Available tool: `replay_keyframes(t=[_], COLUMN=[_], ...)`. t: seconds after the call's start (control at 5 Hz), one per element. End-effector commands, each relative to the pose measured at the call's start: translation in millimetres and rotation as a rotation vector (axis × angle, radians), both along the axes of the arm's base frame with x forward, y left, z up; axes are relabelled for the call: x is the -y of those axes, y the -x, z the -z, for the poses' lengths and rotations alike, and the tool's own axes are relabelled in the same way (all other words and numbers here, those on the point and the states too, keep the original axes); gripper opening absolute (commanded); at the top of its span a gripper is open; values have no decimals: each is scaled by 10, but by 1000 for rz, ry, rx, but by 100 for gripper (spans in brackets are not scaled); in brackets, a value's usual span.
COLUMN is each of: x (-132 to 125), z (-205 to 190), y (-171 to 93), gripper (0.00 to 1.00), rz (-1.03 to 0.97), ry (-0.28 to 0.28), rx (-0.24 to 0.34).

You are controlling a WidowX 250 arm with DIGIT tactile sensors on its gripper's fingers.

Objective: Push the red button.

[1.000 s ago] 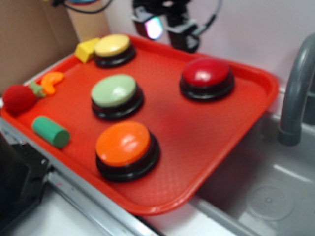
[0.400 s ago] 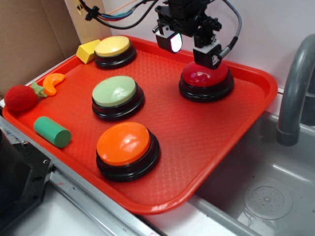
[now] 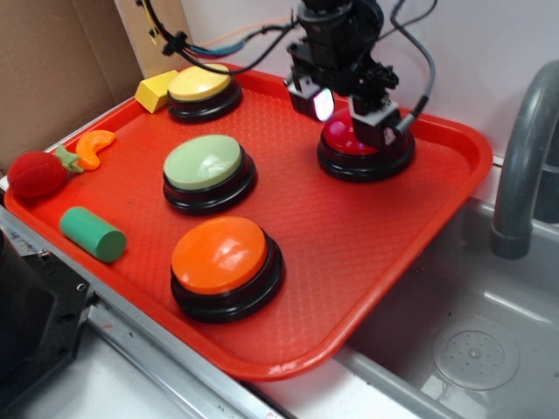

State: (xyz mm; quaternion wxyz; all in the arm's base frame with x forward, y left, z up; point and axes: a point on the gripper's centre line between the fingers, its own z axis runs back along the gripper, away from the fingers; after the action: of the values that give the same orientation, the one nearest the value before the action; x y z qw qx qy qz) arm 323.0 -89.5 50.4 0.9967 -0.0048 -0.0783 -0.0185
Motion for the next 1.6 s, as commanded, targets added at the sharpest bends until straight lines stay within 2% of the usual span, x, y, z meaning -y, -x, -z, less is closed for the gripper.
replay_keyframes(t=[0.0, 0.2, 0.4, 0.8, 1.2, 1.4], x=[-10, -40, -92, -156, -139, -146], z=[-129, -339, -590, -791, -894, -925], y=[-62, -35, 59, 232, 330, 381], gripper=[100, 100, 100, 100, 100, 100], rz=[-1, 21, 12, -15, -57, -80], ry=[-26, -53, -47, -30, -58, -90], rx=[3, -3, 12, 27, 29, 10])
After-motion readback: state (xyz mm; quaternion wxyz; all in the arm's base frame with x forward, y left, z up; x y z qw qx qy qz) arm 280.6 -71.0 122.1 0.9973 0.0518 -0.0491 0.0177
